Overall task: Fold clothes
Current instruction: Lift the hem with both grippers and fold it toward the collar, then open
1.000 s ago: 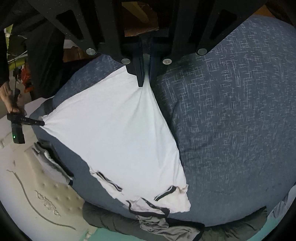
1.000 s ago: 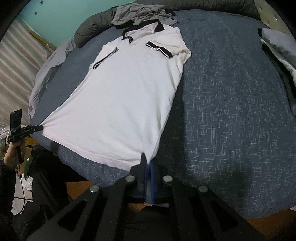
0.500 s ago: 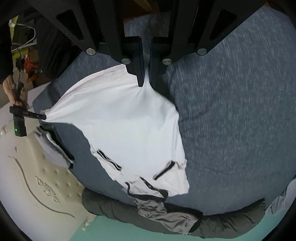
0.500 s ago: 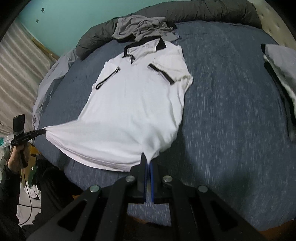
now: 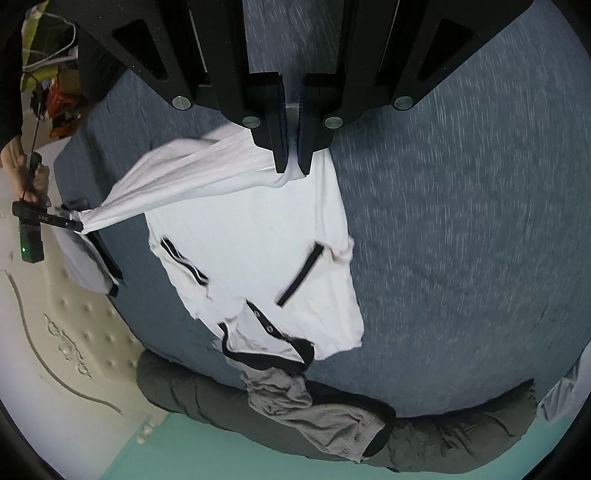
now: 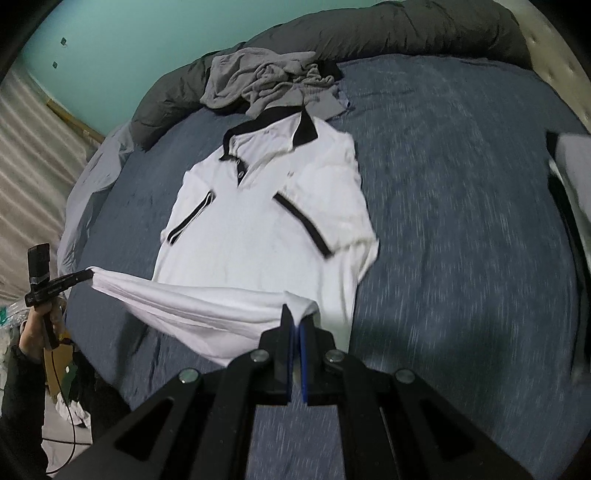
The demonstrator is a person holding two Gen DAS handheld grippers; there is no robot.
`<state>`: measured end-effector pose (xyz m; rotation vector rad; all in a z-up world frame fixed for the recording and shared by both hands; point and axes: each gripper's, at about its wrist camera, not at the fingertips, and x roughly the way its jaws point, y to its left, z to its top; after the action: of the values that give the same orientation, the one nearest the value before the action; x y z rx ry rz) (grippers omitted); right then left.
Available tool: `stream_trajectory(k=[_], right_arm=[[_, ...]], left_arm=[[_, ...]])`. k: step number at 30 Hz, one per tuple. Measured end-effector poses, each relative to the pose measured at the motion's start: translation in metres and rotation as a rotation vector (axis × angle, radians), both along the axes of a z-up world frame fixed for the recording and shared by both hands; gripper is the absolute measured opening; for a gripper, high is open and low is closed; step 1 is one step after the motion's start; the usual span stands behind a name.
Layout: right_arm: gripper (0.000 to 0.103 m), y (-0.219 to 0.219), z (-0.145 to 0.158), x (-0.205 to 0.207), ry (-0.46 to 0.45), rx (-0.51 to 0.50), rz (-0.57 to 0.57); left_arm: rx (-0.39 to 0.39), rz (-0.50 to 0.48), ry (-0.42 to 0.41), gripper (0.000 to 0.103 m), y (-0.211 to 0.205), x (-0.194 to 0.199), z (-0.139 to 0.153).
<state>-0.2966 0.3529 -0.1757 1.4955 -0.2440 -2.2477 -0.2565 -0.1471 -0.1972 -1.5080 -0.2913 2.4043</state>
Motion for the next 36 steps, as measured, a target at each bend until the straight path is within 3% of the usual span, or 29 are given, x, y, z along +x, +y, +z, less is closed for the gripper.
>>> stream_trajectory(k=[12,28,36], right_arm=[[0.002,-0.006,-0.010,-0.117,0.022,0.028,-0.040],[0.002,-0.013,-0.032,-0.253,0.079,0.066,-0.125],[0.002,-0.022,-0.066,-0.298,0.090,0.113,-0.175]], left_arm=[[-0.015,0.011,-0.001,0.005,0.000,-0.122,-0.015],[0.034,0.071,0.015,0.005,0.000,-0.256,-0.040],[0.031,0.109,0.006,0.005,-0.006,-0.306,-0.077]])
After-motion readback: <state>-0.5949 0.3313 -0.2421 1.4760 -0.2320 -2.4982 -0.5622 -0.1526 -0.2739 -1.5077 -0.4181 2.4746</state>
